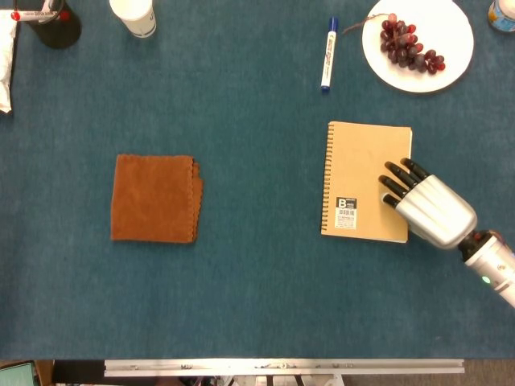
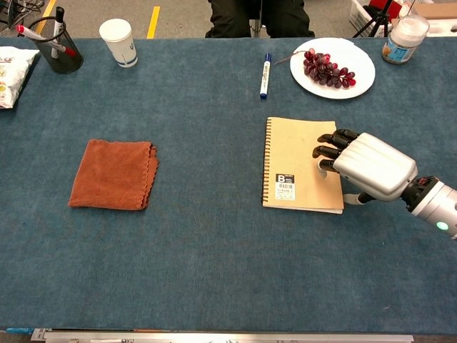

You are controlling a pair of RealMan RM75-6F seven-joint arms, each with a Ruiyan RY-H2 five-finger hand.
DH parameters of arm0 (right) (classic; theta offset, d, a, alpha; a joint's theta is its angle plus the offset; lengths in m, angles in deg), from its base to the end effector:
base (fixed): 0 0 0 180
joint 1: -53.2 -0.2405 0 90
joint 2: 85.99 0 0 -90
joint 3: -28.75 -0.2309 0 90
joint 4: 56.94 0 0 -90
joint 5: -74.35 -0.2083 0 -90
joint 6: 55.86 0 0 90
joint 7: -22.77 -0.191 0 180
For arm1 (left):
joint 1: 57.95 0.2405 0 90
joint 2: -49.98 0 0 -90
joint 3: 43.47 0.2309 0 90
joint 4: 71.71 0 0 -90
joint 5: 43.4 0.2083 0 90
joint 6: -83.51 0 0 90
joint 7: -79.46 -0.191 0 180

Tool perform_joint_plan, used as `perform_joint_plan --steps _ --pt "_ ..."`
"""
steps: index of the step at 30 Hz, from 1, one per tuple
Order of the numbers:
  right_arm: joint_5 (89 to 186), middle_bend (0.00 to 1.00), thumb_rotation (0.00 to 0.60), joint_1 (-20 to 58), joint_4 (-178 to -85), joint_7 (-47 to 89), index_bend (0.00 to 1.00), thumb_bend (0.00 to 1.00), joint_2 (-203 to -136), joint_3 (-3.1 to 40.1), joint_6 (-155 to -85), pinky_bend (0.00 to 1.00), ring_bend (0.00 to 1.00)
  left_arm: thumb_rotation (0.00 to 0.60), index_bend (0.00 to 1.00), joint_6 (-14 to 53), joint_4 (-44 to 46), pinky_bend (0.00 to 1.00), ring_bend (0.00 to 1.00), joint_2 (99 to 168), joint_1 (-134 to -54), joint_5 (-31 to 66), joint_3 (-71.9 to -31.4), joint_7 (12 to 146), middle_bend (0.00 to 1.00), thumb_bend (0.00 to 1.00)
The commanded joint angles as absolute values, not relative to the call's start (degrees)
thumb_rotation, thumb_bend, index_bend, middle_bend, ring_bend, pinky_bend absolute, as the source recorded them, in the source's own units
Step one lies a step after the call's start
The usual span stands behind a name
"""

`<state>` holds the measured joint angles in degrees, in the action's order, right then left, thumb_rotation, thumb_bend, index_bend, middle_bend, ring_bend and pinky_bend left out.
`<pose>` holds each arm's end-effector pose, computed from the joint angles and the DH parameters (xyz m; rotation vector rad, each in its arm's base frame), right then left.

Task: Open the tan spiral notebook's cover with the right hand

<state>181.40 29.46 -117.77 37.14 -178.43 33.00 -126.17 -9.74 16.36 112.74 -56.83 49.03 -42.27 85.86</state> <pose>-0.2187 -0.2621 -0.0486 2.1660 -0.3353 0.8061 -0.2999 0.1805 0.1663 -1.3821 -0.8851 -0.9433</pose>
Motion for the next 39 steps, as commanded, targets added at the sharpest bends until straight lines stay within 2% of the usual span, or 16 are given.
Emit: perform_joint_plan --steps 1,7,12,20,30,39 --pt "181.0 0.29 0.6 29.1 -117.2 37.1 0.47 0.01 -179.0 33.2 -126.0 0.21 0.16 0.6 0.0 -9.7 16.3 0.01 0.0 112.7 -56.8 49.0 -42.3 85.9 0.0 0.46" --pt "180.2 0.29 0.6 28.2 -116.0 37.1 0.47 0.03 -179.9 33.5 -125.0 0.21 0.16 0.6 0.0 -9.7 16.2 0.01 0.0 112.7 -56.7 48.8 -42.4 86.0 0.0 0.46" --pt "180.1 0.29 0.6 27.4 -116.1 36.9 0.47 0.23 -180.1 34.0 -124.6 0.21 0.16 0.6 0.0 -9.8 16.0 0.01 0.0 112.7 -56.6 48.6 -42.5 86.2 0.0 0.46" --pt "179.8 0.3 0.6 26.3 -115.9 36.4 0.47 0.32 -180.8 34.0 -124.9 0.21 0.16 0.6 0.0 -9.8 15.7 0.01 0.0 112.8 -56.4 48.3 -42.6 86.6 0.0 0.46" --pt "178.8 0.3 0.6 25.4 -117.5 36.4 0.48 0.38 -180.1 33.9 -125.0 0.21 0.16 0.6 0.0 -10.0 15.4 0.01 0.0 112.9 -56.2 48.3 -42.6 86.8 0.0 0.46" --pt "177.7 0.3 0.6 24.5 -116.2 36.6 0.48 0.38 -182.0 32.8 -125.1 0.21 0.16 0.6 0.0 -9.8 15.2 0.01 0.0 112.9 -56.2 48.1 -42.7 87.0 0.0 0.46"
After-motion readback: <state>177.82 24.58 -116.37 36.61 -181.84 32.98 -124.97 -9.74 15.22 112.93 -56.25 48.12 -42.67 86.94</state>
